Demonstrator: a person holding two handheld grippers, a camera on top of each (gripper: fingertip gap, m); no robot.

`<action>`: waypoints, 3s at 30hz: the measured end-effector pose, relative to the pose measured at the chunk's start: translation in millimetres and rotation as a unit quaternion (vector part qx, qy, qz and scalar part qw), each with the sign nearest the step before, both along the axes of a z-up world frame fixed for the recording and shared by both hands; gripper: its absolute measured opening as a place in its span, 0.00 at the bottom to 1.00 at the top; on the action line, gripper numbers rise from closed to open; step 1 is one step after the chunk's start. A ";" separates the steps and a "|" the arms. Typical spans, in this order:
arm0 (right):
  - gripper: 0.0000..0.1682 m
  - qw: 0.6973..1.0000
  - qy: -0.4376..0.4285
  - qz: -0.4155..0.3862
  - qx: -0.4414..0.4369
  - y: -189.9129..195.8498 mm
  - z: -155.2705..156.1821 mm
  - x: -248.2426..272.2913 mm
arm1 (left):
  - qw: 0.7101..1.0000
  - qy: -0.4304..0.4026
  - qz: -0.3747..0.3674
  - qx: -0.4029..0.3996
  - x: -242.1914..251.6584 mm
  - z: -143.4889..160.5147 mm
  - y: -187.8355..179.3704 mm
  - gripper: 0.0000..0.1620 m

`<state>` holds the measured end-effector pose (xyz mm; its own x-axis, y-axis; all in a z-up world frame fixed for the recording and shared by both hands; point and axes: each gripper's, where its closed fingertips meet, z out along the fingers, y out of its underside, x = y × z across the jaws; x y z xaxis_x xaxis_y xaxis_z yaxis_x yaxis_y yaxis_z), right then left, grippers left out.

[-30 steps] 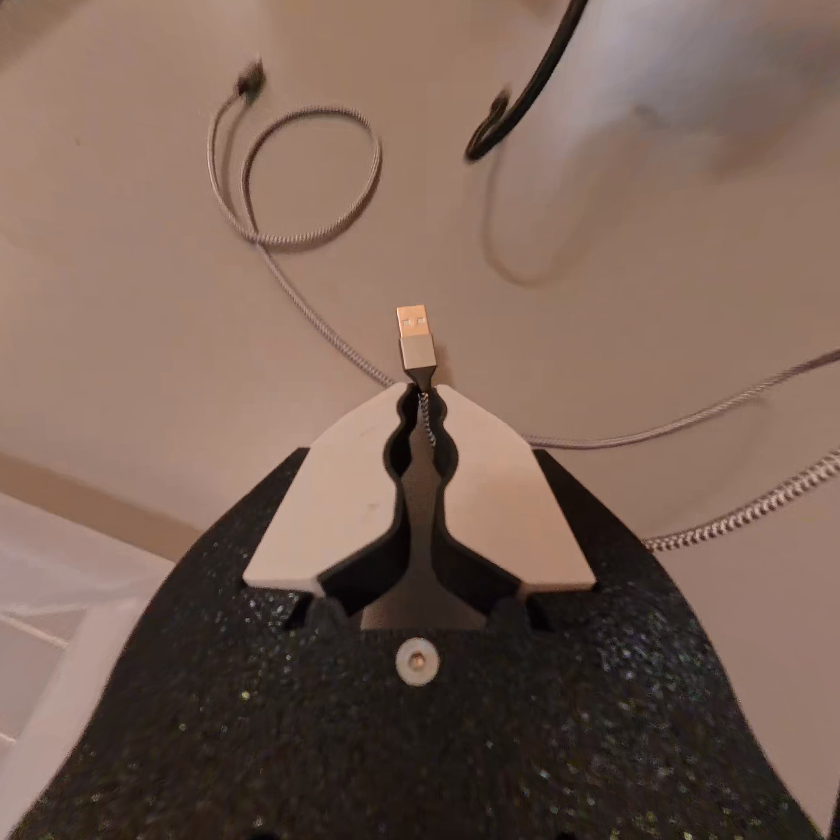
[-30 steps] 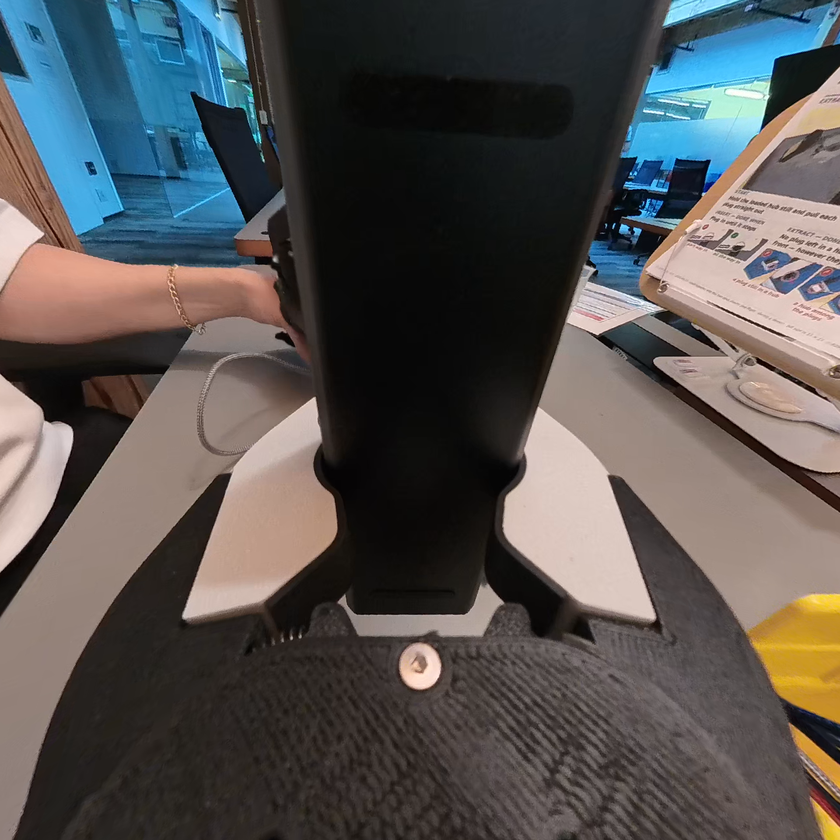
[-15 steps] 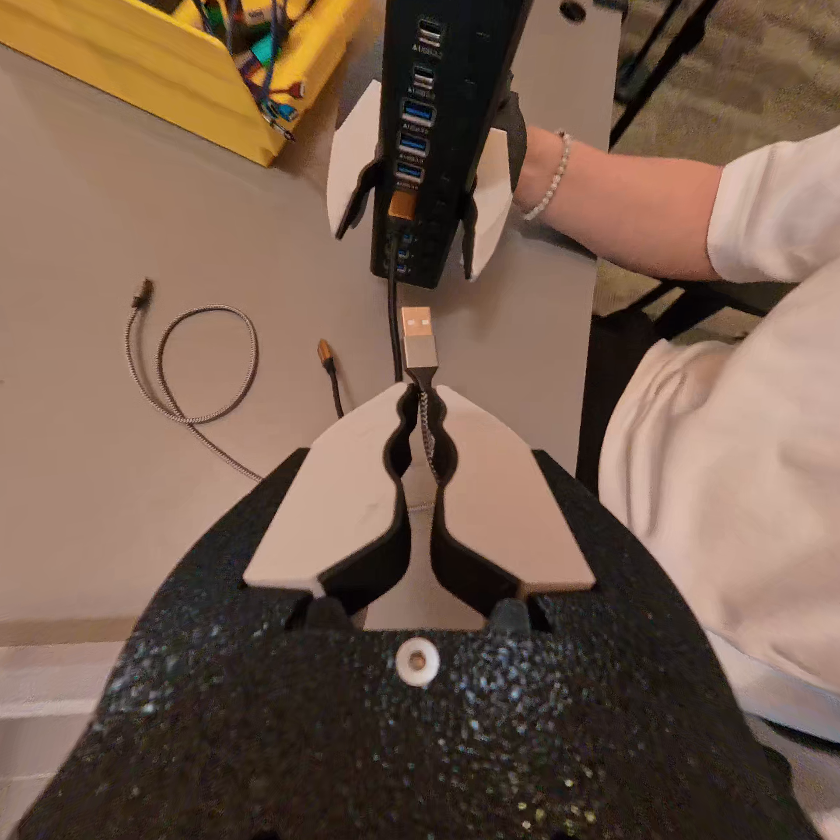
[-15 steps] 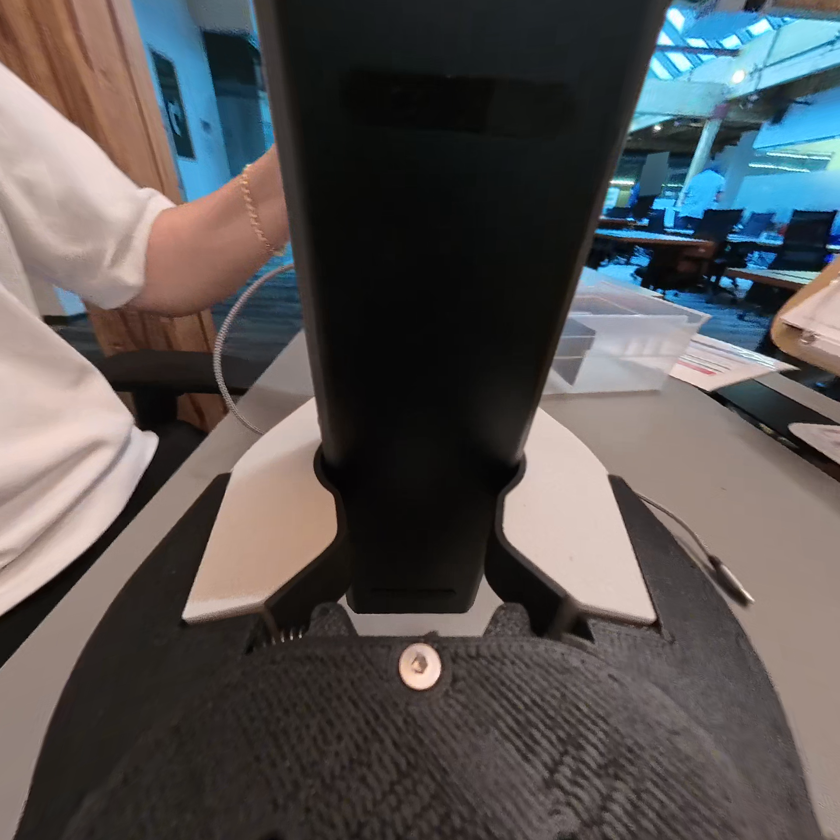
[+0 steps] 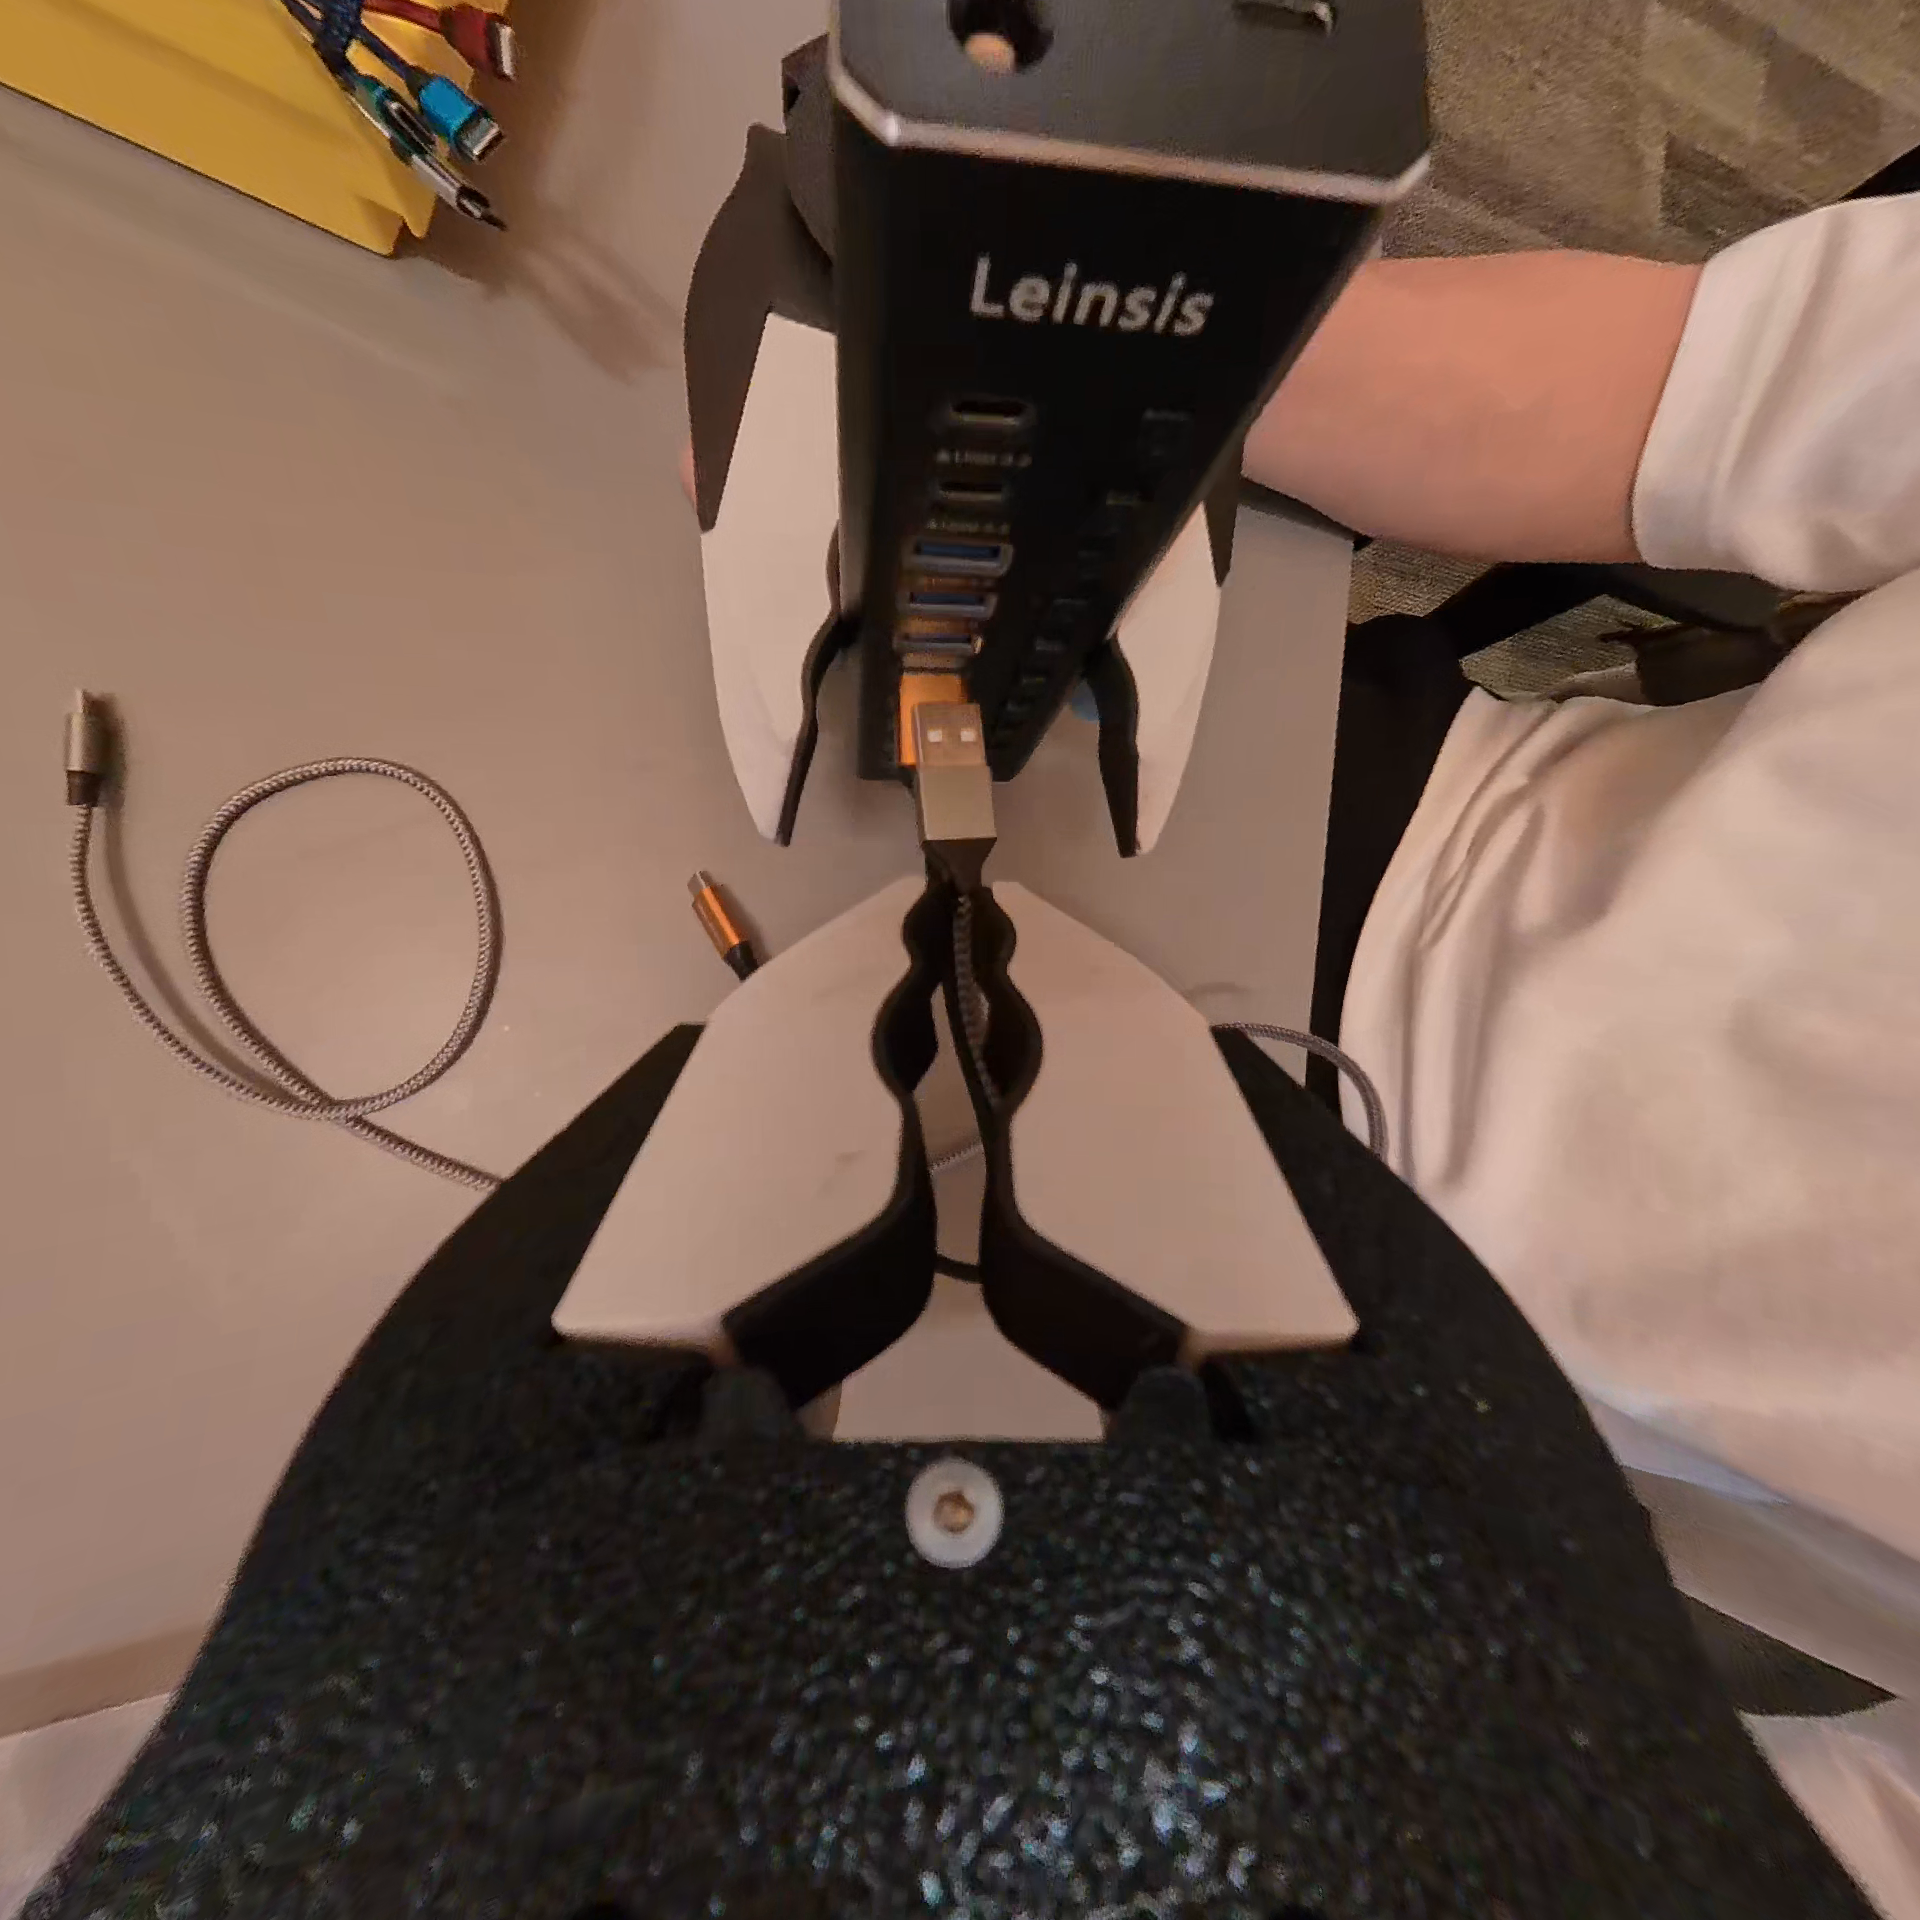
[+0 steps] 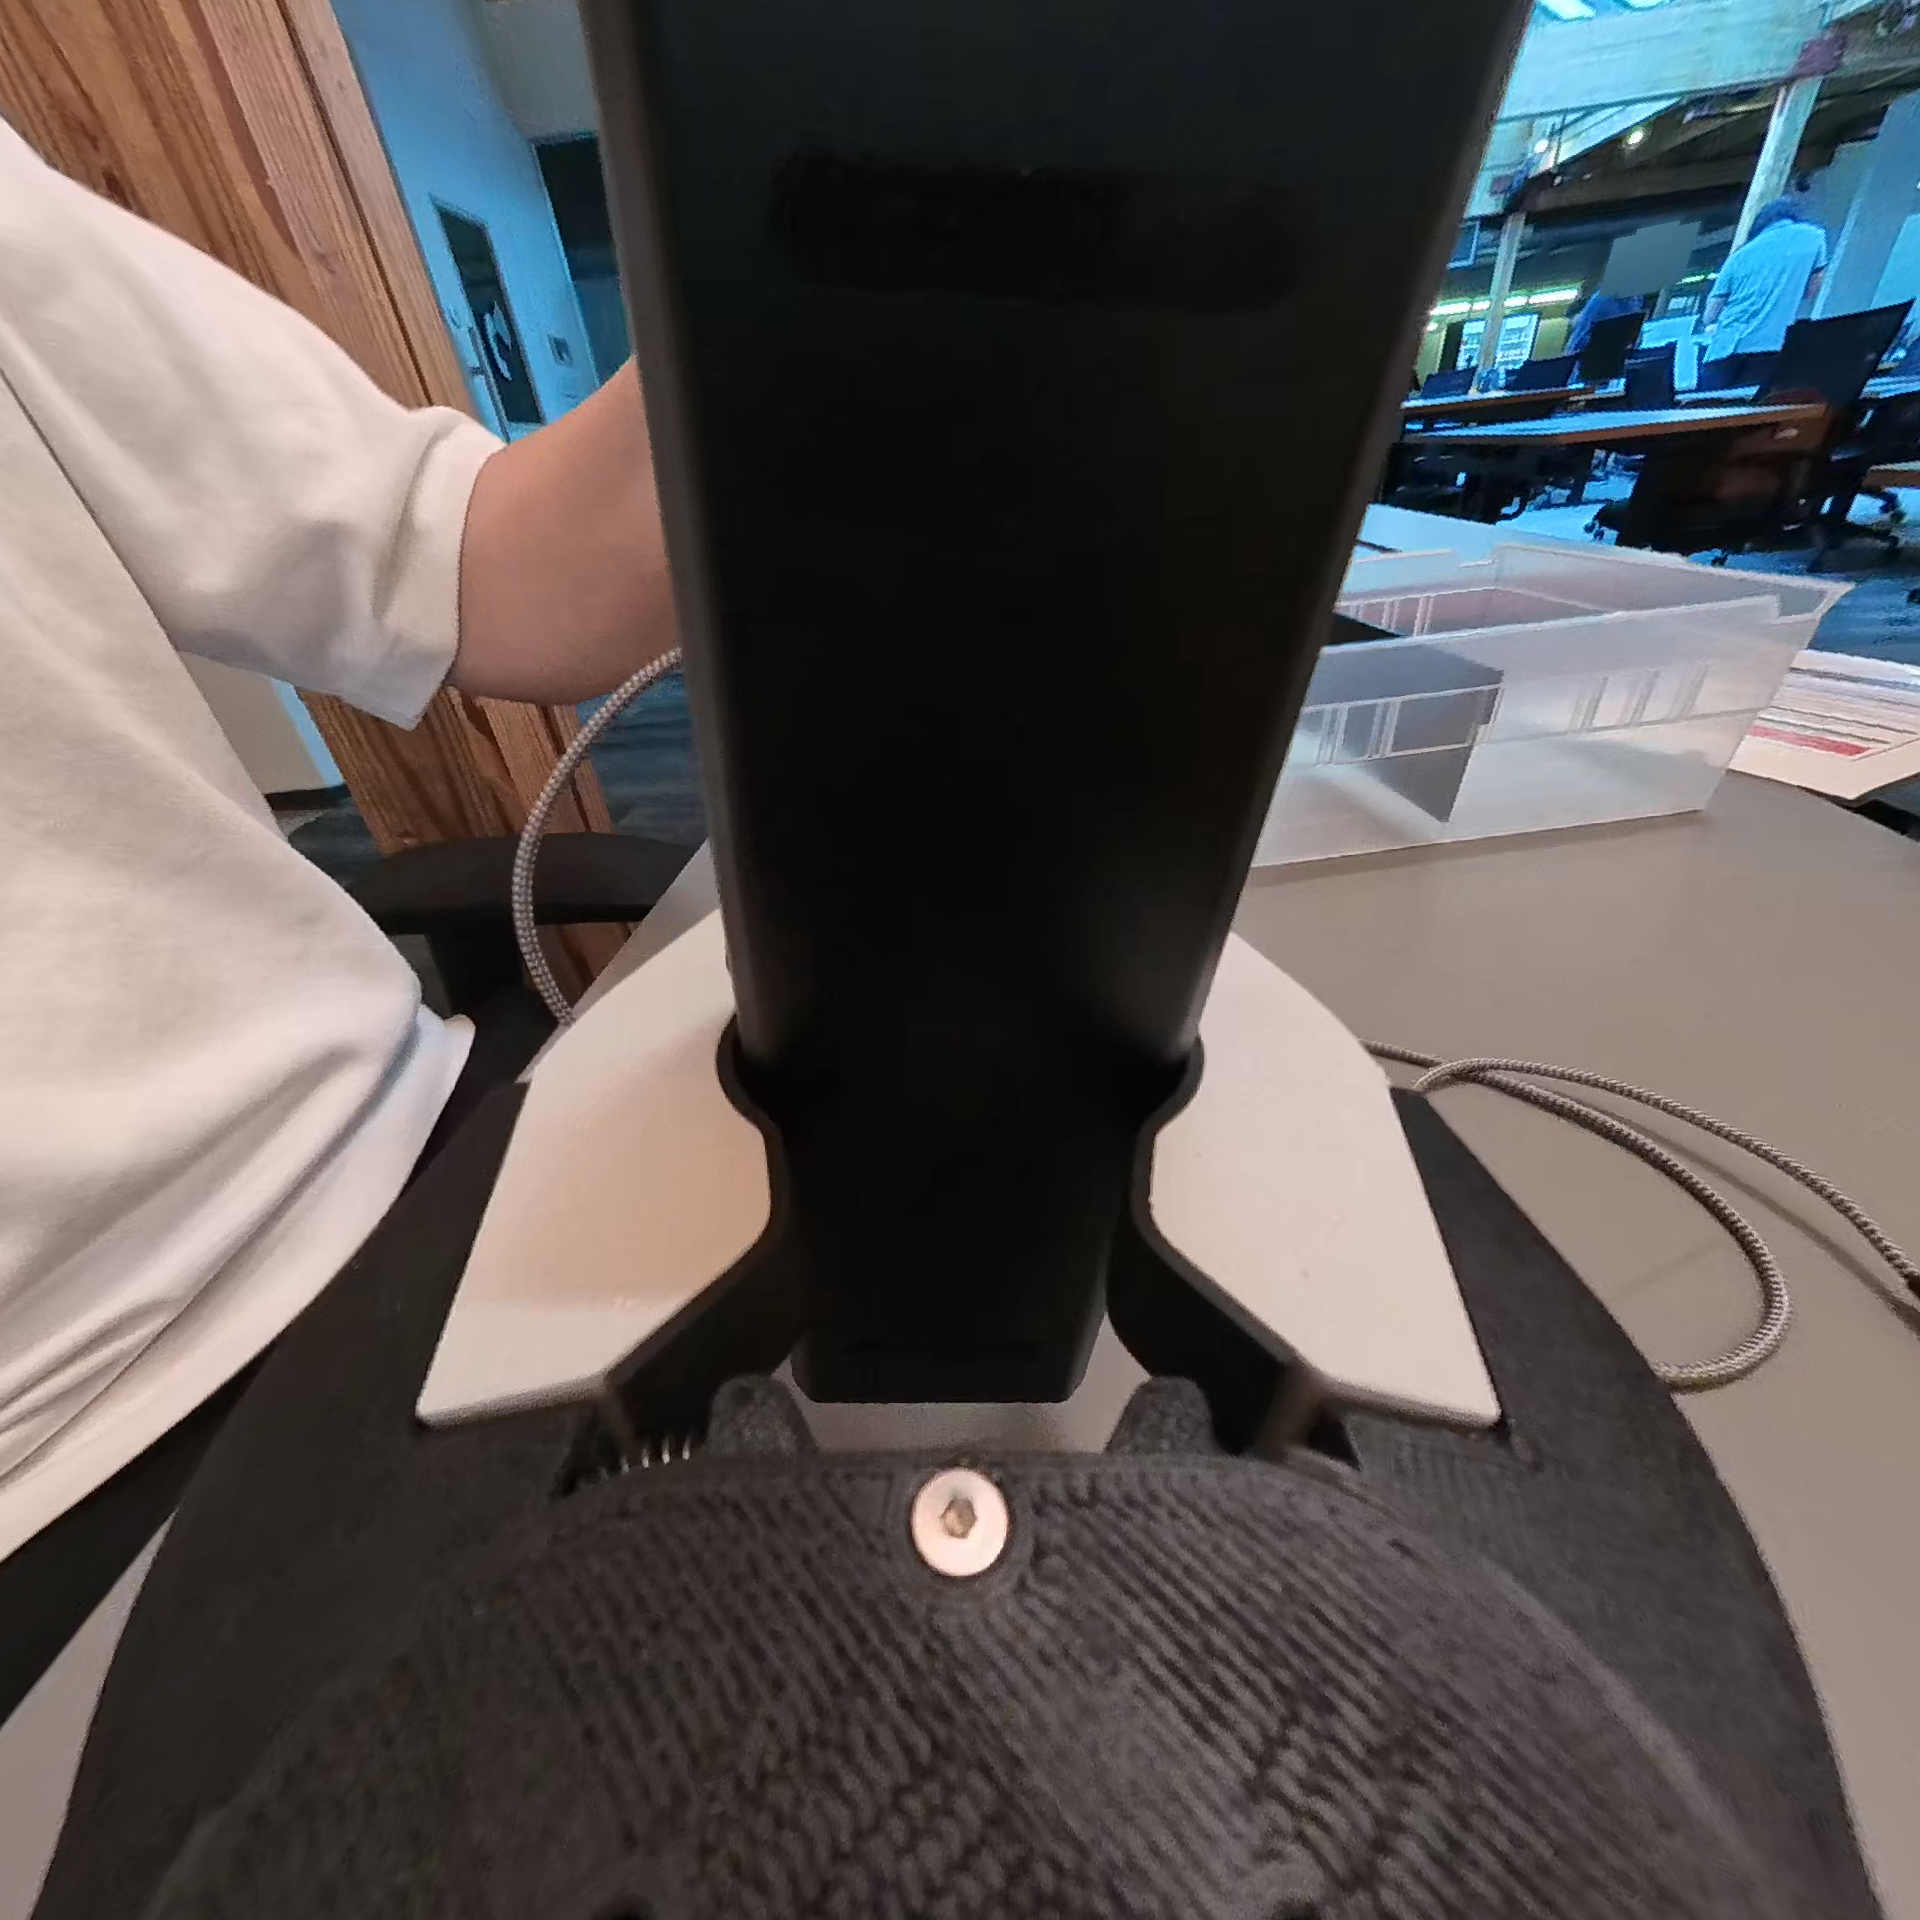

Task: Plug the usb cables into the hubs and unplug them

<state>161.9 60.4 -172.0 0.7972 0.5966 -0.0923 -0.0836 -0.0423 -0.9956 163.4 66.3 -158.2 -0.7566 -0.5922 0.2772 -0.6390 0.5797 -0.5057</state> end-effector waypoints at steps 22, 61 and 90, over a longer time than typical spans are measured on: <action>0.44 1.000 -0.002 0.012 0.015 -1.2 -3.0 -3.4 | 0.999 -0.011 0.023 -0.036 8.0 -3.8 -14.3 0.02; 0.44 1.000 -0.017 -0.006 -0.014 6.7 -11.2 -5.0 | 0.961 -0.268 0.015 -0.074 18.3 -1.2 -16.1 0.03; 0.43 0.989 -0.031 -0.145 0.008 10.1 23.2 40.4 | 0.947 -0.233 0.202 -0.088 -52.6 -49.5 86.1 0.34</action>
